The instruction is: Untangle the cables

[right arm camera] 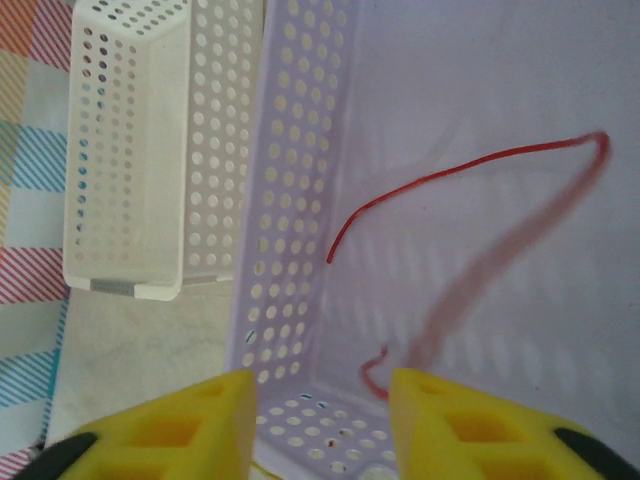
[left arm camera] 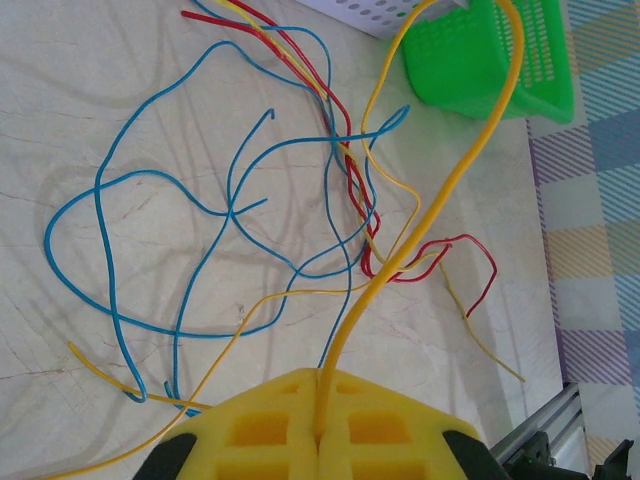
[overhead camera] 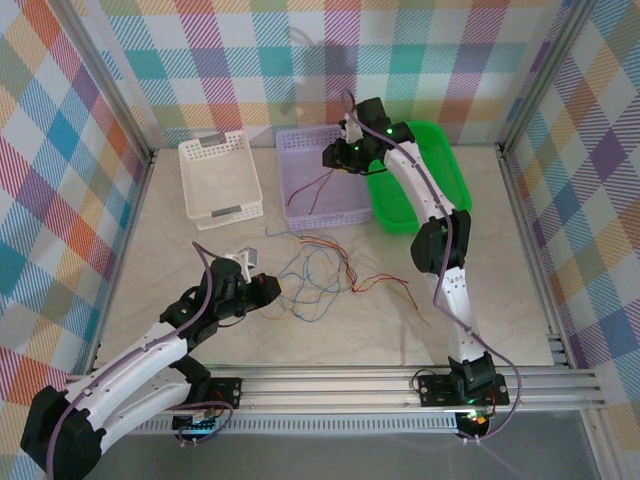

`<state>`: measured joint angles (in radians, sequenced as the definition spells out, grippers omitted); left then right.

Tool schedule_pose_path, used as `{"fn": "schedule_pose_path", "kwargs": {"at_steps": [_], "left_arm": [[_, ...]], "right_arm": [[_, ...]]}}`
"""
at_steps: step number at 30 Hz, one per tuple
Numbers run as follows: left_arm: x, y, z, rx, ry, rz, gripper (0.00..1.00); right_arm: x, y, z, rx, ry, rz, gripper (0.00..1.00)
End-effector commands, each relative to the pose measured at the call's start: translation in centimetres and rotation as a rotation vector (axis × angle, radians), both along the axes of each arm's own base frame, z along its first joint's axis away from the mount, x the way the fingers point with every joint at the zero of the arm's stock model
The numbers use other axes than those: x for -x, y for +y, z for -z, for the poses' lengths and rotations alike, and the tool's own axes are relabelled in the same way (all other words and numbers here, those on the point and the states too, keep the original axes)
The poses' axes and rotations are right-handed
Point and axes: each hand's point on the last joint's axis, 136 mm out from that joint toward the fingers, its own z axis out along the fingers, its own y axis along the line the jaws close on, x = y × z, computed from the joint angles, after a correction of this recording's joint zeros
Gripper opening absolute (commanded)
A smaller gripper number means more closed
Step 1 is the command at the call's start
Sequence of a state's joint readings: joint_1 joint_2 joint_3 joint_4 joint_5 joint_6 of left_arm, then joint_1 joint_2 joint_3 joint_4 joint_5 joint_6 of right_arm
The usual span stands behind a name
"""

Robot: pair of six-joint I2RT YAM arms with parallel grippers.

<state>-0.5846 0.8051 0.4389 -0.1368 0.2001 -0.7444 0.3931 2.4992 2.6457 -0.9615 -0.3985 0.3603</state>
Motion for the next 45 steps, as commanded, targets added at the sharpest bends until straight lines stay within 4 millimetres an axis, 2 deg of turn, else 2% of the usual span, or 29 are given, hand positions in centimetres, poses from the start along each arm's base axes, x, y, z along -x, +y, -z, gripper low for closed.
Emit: {"fn": "schedule_pose_path", "kwargs": {"at_steps": [1,5,9,11,13,15,17,22,26,29,30,34,38,41,45], "left_arm": [[0.5,0.0,0.1,0.007,0.016,0.007,0.00],[0.6,-0.1,-0.1,0.013,0.017,0.010,0.00],[0.6,0.0,-0.5,0.011,0.011,0.010,0.00],[0.6,0.0,-0.8,0.007,0.006,0.011,0.00],[0.6,0.1,-1.1,0.010,-0.003,0.010,0.00],[0.5,0.2,-1.4,0.010,-0.012,0.004,0.00],[0.4,0.2,-1.7,0.009,-0.020,0.001,0.00],[0.2,0.3,-2.5,-0.005,-0.038,0.001,0.00],[0.2,0.5,-3.8,-0.004,-0.059,-0.002,0.00],[0.1,0.5,-4.9,0.007,-0.083,-0.002,0.00],[0.4,0.7,-4.5,-0.006,-0.059,-0.001,0.00],[0.6,0.6,-5.3,0.011,-0.064,0.002,0.00],[0.6,0.6,-5.4,0.010,-0.063,-0.001,0.00],[0.6,0.7,-5.2,0.006,-0.060,-0.003,0.00],[0.5,0.7,-5.3,0.007,-0.061,-0.006,0.00]], "right_arm": [[0.7,0.0,-1.9,-0.004,-0.019,0.002,0.53],[0.8,-0.6,-3.1,0.013,-0.047,0.012,0.62],[1.7,-1.0,-6.7,0.004,-0.110,0.007,0.64],[3.2,-0.8,-9.1,-0.021,-0.139,-0.029,0.64],[5.7,-0.5,-10.6,0.003,-0.176,-0.084,0.64],[8.6,0.1,-11.2,0.025,-0.218,-0.156,0.66],[11.6,0.3,-11.0,0.036,-0.249,-0.207,0.67],[18.9,-0.4,-8.6,-0.020,-0.272,-0.282,0.71],[24.1,-0.9,-4.9,-0.021,-0.260,-0.332,0.72],[26.3,-1.1,-1.5,-0.002,-0.245,-0.332,0.72],[26.7,-1.1,-0.6,0.001,-0.236,-0.333,0.72],[27.3,-1.0,3.7,0.043,-0.192,-0.322,0.71],[27.1,-0.1,4.9,0.016,-0.189,-0.314,0.68],[27.4,1.1,5.4,-0.007,-0.185,-0.338,0.62],[27.5,1.7,7.3,0.014,-0.151,-0.343,0.51]]}}
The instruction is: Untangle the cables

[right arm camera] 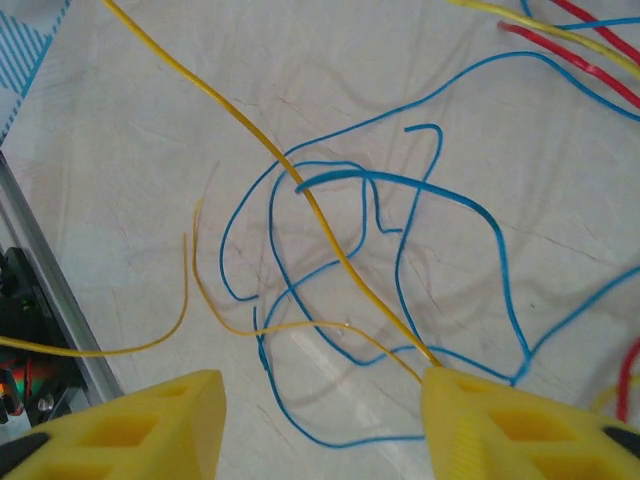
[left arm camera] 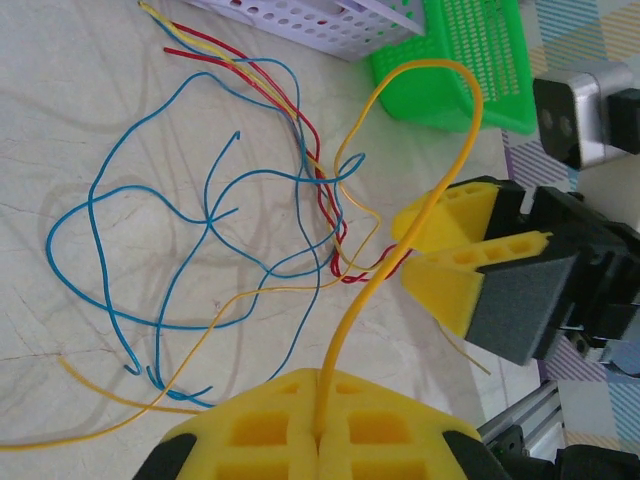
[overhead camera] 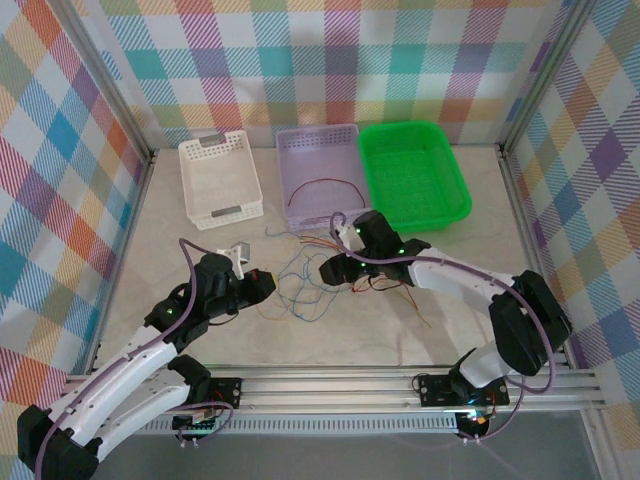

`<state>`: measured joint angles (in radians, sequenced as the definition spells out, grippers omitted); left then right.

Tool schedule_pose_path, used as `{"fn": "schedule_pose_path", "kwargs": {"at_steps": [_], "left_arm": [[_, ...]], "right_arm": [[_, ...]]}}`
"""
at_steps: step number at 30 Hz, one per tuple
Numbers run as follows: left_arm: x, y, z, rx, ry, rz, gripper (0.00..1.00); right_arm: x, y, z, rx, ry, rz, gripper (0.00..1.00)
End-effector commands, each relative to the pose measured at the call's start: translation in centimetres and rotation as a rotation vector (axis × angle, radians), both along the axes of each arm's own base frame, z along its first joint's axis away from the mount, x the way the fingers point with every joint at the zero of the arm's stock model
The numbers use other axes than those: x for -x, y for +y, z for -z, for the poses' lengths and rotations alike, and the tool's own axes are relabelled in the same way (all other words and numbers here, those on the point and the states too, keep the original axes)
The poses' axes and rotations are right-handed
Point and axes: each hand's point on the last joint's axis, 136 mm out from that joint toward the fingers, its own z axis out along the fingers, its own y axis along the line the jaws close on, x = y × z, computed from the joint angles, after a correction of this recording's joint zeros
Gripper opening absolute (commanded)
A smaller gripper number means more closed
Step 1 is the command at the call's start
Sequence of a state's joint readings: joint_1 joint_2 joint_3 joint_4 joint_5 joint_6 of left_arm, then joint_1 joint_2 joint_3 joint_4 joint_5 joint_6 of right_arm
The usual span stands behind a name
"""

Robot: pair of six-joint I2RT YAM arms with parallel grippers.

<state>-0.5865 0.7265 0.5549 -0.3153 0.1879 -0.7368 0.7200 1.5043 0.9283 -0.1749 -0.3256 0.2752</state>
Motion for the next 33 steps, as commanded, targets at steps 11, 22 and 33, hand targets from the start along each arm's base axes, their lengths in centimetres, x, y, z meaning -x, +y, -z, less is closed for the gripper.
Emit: {"fn": "schedule_pose_path", "kwargs": {"at_steps": [11,22,33], "left_arm": [[-0.4,-0.1,-1.8,0.000,-0.046,0.001,0.00],[-0.5,-0.1,-1.7,-0.005,-0.048,0.006,0.00],[-0.4,-0.3,-2.0,0.005,-0.050,0.011,0.00]], "right_arm": [[0.0,0.6,2.5,0.039,0.006,-0.008,0.33],[0.2,-0.7,-0.5,0.035,-0.076,0.011,0.24],[-0.8,-1.8,2.5,0.171,-0.075,0.027,0.62]]}}
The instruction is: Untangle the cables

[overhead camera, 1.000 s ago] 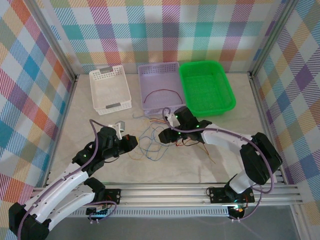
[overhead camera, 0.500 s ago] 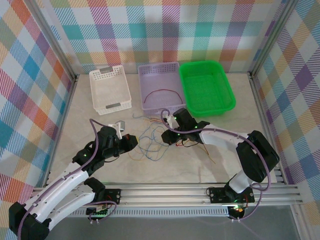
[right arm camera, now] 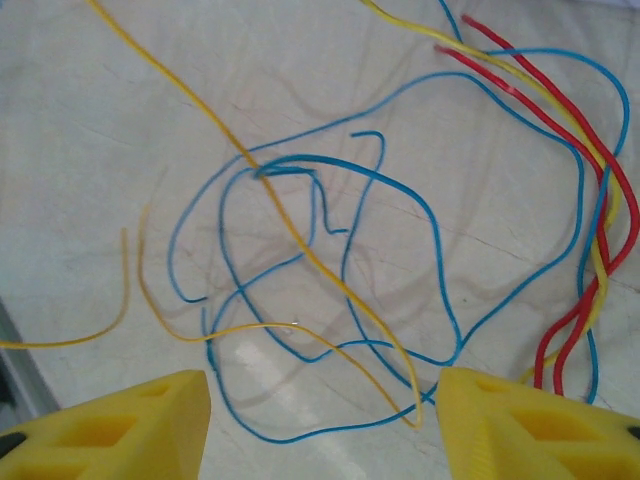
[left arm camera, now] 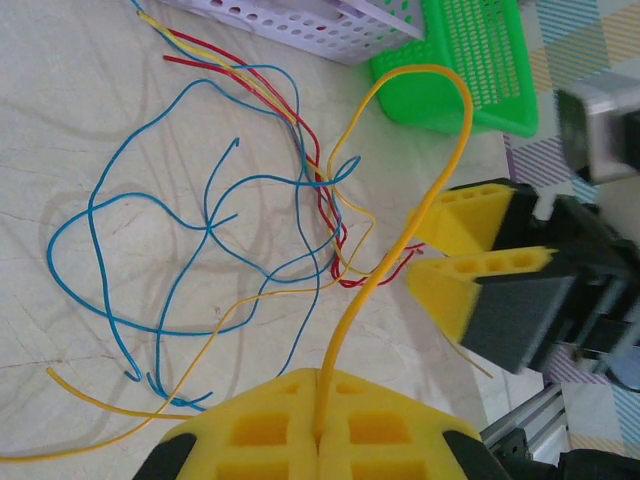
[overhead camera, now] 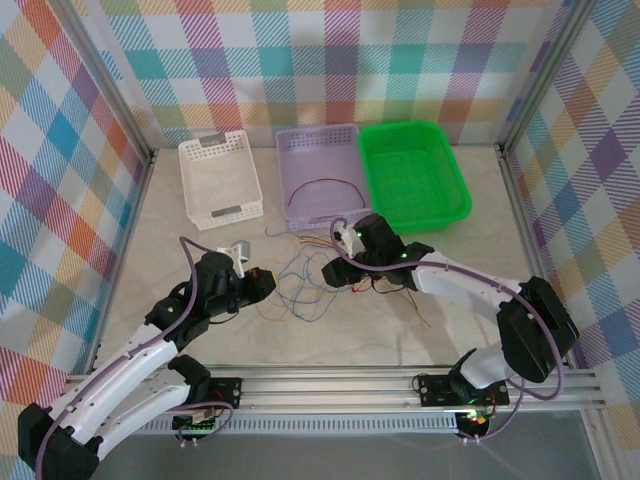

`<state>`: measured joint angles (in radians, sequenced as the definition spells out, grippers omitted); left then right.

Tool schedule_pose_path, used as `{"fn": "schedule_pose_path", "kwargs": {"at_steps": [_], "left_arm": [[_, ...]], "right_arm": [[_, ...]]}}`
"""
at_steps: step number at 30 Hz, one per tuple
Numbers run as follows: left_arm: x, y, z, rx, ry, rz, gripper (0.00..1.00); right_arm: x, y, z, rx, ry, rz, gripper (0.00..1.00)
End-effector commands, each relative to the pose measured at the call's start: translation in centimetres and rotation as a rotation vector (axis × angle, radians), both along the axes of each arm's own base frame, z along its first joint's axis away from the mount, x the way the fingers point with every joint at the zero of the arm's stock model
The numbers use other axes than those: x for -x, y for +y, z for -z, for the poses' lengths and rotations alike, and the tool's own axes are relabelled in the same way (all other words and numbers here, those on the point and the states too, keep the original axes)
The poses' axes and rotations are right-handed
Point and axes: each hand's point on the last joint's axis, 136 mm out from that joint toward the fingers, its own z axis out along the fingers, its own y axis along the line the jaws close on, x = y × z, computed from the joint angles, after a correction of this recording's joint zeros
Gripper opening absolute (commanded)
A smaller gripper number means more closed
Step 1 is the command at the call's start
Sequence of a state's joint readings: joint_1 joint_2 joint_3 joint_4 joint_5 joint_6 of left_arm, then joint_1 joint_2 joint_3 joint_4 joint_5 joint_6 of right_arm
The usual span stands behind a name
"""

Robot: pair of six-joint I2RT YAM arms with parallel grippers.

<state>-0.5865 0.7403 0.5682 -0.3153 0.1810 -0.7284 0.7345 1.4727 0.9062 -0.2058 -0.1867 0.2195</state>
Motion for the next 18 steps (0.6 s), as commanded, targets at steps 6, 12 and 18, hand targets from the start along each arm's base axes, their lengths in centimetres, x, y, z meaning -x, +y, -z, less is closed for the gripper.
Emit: {"fn": "schedule_pose_path", "kwargs": {"at_steps": [6,12,18], "left_arm": [[-0.1,-0.2,-1.8,0.014,-0.040,0.012,0.00],[0.0,0.0,-1.6,0.002,-0.037,0.012,0.00],[-0.1,0.2,-0.4,-0.045,-0.009,0.012,0.04]], "right_arm": [[-1.1,1.3,3.7,0.062,0.051,-0.020,0.56],[-1.3,1.1,2.9,0.071,0.034,-0.011,0.04],[0.0,-0.1,-2.7,0.018,-0.038,-0.023,0.00]]}}
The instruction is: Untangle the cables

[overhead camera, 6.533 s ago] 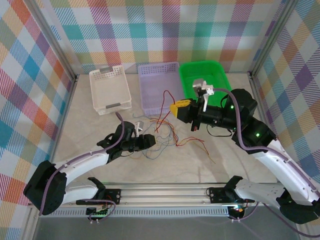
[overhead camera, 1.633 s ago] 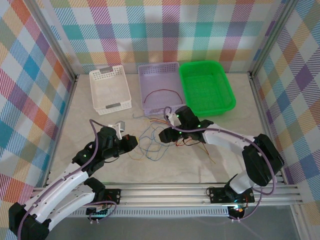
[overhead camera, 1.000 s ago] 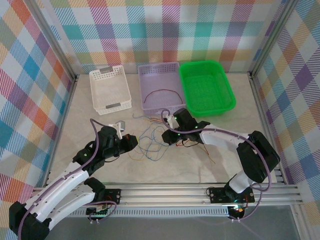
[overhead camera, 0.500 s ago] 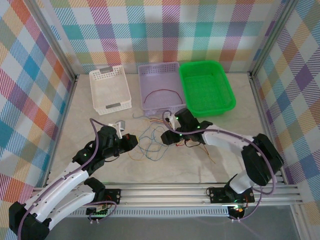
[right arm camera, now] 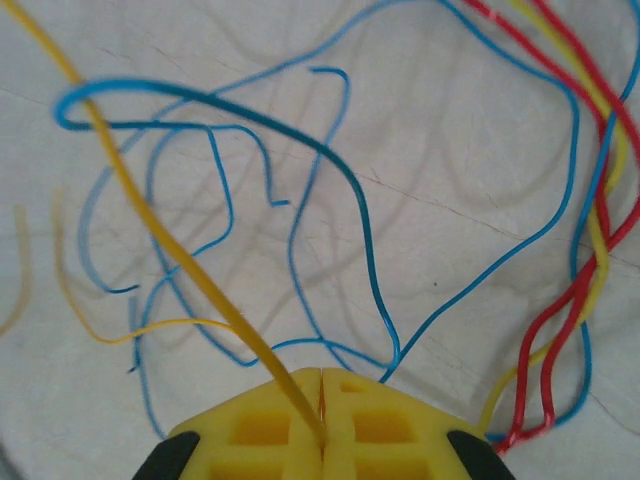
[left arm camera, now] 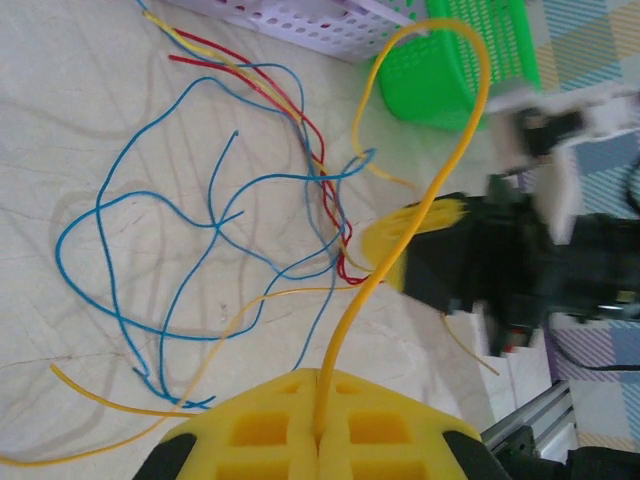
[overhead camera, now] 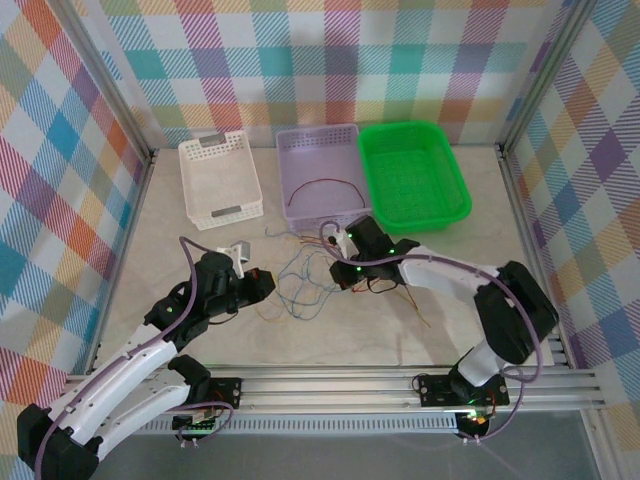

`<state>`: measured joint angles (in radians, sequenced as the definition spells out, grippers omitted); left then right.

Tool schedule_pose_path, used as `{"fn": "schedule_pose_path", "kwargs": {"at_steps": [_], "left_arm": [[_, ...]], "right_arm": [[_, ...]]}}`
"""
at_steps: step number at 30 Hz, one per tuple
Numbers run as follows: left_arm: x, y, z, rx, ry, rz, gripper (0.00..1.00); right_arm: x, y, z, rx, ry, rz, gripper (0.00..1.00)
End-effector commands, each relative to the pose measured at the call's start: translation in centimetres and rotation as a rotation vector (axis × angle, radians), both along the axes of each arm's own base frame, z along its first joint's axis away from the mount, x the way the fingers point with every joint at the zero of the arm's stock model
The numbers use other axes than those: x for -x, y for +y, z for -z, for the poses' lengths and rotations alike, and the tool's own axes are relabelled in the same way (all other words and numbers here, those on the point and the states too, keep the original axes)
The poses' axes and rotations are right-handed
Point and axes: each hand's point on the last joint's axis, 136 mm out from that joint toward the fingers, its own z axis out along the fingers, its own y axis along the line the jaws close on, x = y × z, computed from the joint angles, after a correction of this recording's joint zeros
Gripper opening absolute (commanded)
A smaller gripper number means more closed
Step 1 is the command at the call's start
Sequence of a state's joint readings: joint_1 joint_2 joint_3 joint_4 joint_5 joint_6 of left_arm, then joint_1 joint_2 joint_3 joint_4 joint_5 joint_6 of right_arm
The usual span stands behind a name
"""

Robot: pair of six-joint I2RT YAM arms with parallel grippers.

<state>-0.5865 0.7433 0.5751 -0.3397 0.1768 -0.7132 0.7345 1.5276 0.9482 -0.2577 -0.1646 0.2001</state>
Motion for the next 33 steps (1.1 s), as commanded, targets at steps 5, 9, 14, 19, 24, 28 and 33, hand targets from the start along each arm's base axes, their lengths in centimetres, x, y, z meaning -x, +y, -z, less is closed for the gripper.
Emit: {"fn": "schedule_pose_path", "kwargs": {"at_steps": [5,9,14,19,24,28,33], "left_arm": [[-0.5,-0.6,0.1,-0.030,0.018,0.026,0.44],[-0.7,-1.2,0.2,-0.011,0.024,0.040,0.57],[-0.9,-2.7,-0.7,0.068,0.004,0.083,0.62],[-0.9,-3.6,-1.1,0.095,-0.007,0.113,0.64],[-1.1,-4.2,-1.0,0.107,-0.013,0.132,0.65],[-1.2,-4.6,-1.3,0.128,-0.028,0.142,0.67],[-0.9,-5.0,-3.5,0.207,-0.106,0.167,0.70]], "right_arm": [[2.1,-0.2,-10.7,-0.144,-0.109,-0.069,0.00],[3.5,0.3,-16.0,-0.244,-0.131,-0.125,0.00],[4.9,0.9,-21.8,-0.334,-0.152,-0.197,0.00],[5.9,1.0,-26.4,-0.386,-0.184,-0.249,0.00],[7.5,1.3,-29.8,-0.451,-0.173,-0.316,0.00],[8.3,1.2,-30.6,-0.471,-0.156,-0.343,0.00],[9.3,1.0,-30.5,-0.484,-0.137,-0.375,0.00]]}}
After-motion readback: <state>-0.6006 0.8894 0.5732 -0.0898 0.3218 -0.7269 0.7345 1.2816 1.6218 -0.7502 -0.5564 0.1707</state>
